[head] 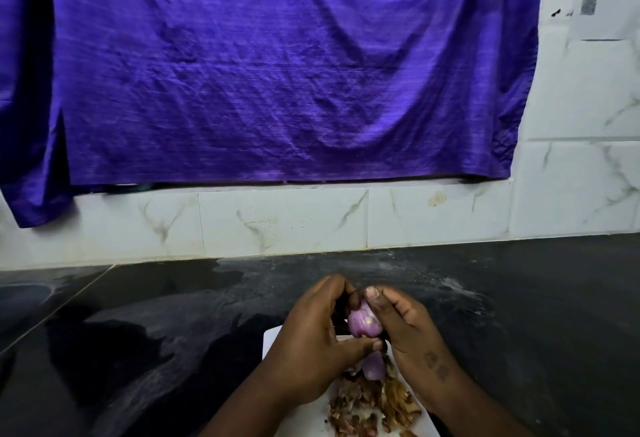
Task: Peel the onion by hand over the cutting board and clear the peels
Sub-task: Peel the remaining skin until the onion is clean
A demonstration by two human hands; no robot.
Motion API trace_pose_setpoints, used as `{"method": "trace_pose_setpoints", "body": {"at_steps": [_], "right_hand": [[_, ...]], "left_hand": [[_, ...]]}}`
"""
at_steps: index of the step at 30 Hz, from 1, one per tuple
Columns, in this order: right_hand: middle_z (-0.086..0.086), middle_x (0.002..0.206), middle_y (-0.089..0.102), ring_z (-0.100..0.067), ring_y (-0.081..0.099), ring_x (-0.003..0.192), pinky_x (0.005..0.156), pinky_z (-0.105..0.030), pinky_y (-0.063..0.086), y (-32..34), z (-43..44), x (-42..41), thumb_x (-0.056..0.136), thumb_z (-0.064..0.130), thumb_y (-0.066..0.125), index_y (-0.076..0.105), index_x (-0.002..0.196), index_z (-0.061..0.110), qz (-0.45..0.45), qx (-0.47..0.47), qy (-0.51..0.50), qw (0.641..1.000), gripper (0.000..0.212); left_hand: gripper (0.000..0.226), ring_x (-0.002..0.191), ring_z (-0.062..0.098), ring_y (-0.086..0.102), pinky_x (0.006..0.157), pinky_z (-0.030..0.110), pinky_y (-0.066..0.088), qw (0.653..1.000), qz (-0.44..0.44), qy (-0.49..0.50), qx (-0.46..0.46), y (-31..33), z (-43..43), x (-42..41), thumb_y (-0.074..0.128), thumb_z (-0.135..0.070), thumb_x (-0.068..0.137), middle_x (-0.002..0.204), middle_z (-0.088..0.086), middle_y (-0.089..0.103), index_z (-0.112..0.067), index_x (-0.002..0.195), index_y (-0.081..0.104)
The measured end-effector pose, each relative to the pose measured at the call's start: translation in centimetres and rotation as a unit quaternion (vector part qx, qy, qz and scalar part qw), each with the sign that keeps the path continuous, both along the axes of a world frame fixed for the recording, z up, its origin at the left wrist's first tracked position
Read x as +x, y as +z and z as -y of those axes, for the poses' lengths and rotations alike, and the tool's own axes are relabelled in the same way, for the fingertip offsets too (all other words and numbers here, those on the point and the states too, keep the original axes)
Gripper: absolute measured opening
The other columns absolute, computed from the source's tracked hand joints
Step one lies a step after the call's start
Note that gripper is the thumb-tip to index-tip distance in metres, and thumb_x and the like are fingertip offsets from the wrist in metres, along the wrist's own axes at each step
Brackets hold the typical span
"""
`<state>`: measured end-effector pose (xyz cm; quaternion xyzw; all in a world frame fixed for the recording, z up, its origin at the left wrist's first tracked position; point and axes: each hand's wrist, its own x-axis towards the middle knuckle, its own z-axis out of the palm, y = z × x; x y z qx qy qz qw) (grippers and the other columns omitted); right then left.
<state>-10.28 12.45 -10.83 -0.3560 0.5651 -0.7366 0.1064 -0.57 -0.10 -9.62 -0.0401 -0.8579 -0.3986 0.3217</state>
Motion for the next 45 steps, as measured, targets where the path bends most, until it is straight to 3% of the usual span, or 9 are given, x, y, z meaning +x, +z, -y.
{"method": "trace_pose_setpoints", "body": {"at_steps": [10,13,17,22,28,33,38,41,45], "right_hand": [[-0.021,0.085,0.068,-0.033,0.063,0.078,0.07,-0.041,0.05,-0.1,0.0,-0.3,0.086,0.045,0.066,0.073,0.092,0.007,0.108,-0.038,-0.031,0.993,0.039],[-0.026,0.088,0.068,-0.037,0.065,0.081,0.07,-0.042,0.051,-0.3,-0.1,-0.3,0.08,0.047,0.067,0.073,0.093,0.006,0.163,-0.048,-0.029,0.985,0.044],[-0.033,0.094,0.067,-0.04,0.068,0.079,0.066,-0.04,0.054,-0.2,-0.2,-0.6,0.079,0.044,0.064,0.068,0.113,-0.006,0.235,-0.068,-0.02,0.969,0.06],[-0.017,0.085,0.065,-0.023,0.059,0.067,0.065,-0.035,0.052,0.2,-1.1,-1.9,0.102,0.035,0.051,0.054,0.136,-0.006,0.355,-0.147,-0.005,0.923,0.053],[-0.019,0.09,0.071,-0.021,0.066,0.067,0.056,-0.027,0.058,0.3,-1.2,-1.9,0.092,0.052,0.051,0.059,0.127,-0.006,0.348,-0.116,0.031,0.93,0.068],[-0.022,0.091,0.076,-0.025,0.075,0.074,0.061,-0.029,0.064,0.7,-1.6,-1.5,0.093,0.049,0.049,0.064,0.116,-0.004,0.338,-0.126,0.091,0.928,0.06],[-0.03,0.118,0.071,-0.03,0.076,0.091,0.068,-0.032,0.065,1.2,-1.6,-0.7,0.098,0.04,0.05,0.06,0.122,-0.009,0.355,-0.132,0.138,0.915,0.055],[-0.031,0.126,0.067,-0.031,0.071,0.102,0.074,-0.036,0.064,0.8,-1.3,-0.6,0.097,0.042,0.052,0.059,0.129,-0.007,0.335,-0.105,0.15,0.924,0.058],[-0.02,0.111,0.07,-0.018,0.068,0.078,0.061,-0.028,0.056,0.5,-1.1,-0.7,0.092,0.042,0.057,0.061,0.13,-0.003,0.297,-0.091,0.12,0.943,0.059]], "left_hand": [[0.022,0.081,0.013,0.055,0.068,0.038,0.05,0.995,-0.049,0.022,-0.079,-0.3,-0.5,-0.1,0.076,-0.022,0.083,0.089,-0.01,0.053,-0.018,0.085,0.054],[0.025,0.086,0.008,0.055,0.07,0.025,0.047,0.988,-0.068,0.026,-0.135,-0.3,-0.4,-0.2,0.076,-0.021,0.084,0.089,-0.018,0.051,-0.027,0.088,0.052],[0.029,0.088,0.003,0.052,0.071,0.022,0.046,0.979,-0.072,0.022,-0.191,-0.3,-0.8,-0.2,0.075,-0.017,0.082,0.088,-0.022,0.051,-0.033,0.088,0.052],[0.02,0.084,0.0,0.052,0.07,0.023,0.046,0.979,-0.013,0.0,-0.203,-0.6,-1.2,-0.1,0.071,-0.022,0.082,0.084,-0.019,0.052,-0.029,0.085,0.052],[0.035,0.089,-0.001,0.052,0.065,0.013,0.033,0.981,0.052,0.065,-0.178,-0.3,0.0,0.5,0.078,-0.057,0.077,0.088,-0.018,0.058,-0.032,0.086,0.054],[0.035,0.098,-0.004,0.057,0.072,0.013,0.047,0.978,0.072,0.104,-0.167,-0.3,-0.2,0.6,0.073,-0.064,0.08,0.101,-0.02,0.062,-0.038,0.1,0.059],[0.035,0.105,-0.006,0.063,0.08,0.005,0.046,0.991,-0.047,0.114,-0.048,0.0,-0.5,0.3,0.077,-0.047,0.09,0.11,-0.025,0.066,-0.039,0.123,0.066],[0.033,0.103,-0.001,0.068,0.082,0.009,0.05,0.989,-0.09,0.108,-0.048,0.0,-0.7,0.1,0.084,-0.035,0.086,0.108,-0.021,0.069,-0.032,0.117,0.072],[0.026,0.092,0.001,0.072,0.075,0.008,0.052,0.986,-0.126,0.109,0.005,0.1,-0.6,-0.1,0.09,-0.021,0.08,0.096,-0.016,0.074,-0.022,0.104,0.08]]}}
